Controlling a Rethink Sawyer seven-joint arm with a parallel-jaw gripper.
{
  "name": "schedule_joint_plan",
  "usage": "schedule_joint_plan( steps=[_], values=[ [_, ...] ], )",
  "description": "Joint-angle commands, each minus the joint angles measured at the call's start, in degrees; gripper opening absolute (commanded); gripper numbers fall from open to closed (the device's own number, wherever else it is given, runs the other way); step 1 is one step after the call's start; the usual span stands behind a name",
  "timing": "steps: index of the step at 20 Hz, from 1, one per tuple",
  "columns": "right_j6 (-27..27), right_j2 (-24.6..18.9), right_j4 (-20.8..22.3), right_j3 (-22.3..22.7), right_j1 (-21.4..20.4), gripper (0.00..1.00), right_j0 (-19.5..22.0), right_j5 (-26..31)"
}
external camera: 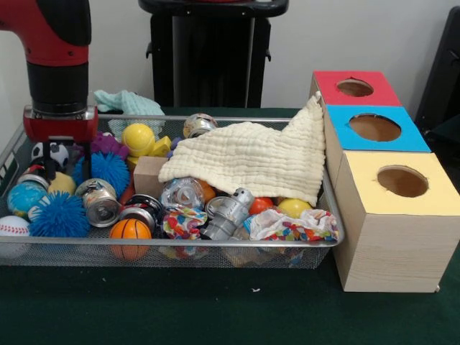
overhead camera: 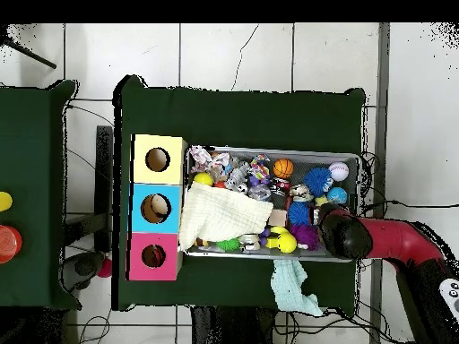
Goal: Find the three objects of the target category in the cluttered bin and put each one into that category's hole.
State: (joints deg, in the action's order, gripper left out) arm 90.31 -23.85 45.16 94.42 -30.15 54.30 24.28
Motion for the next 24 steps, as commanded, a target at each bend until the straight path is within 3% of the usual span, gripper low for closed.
schedule_joint_plan(
  steps=[1, 6, 7, 11, 24],
  values=[
    [-16.7, -4.8, 2.6, -2.7, 2.9, 1.0, 2.5, 7.7],
    [-15.3, -5.3, 2.9, -3.0, 3.9, 1.0, 3.4, 6.5],
    [-14.8, -6.1, 3.2, -3.2, 4.2, 0.0, 3.9, 5.5],
    [-11.3, -7.9, 1.7, -2.3, 5.2, 0.0, 5.9, 1.8],
    [-9.7, -7.7, 2.3, -0.3, 3.0, 0.0, 5.5, 2.5]
  ],
)
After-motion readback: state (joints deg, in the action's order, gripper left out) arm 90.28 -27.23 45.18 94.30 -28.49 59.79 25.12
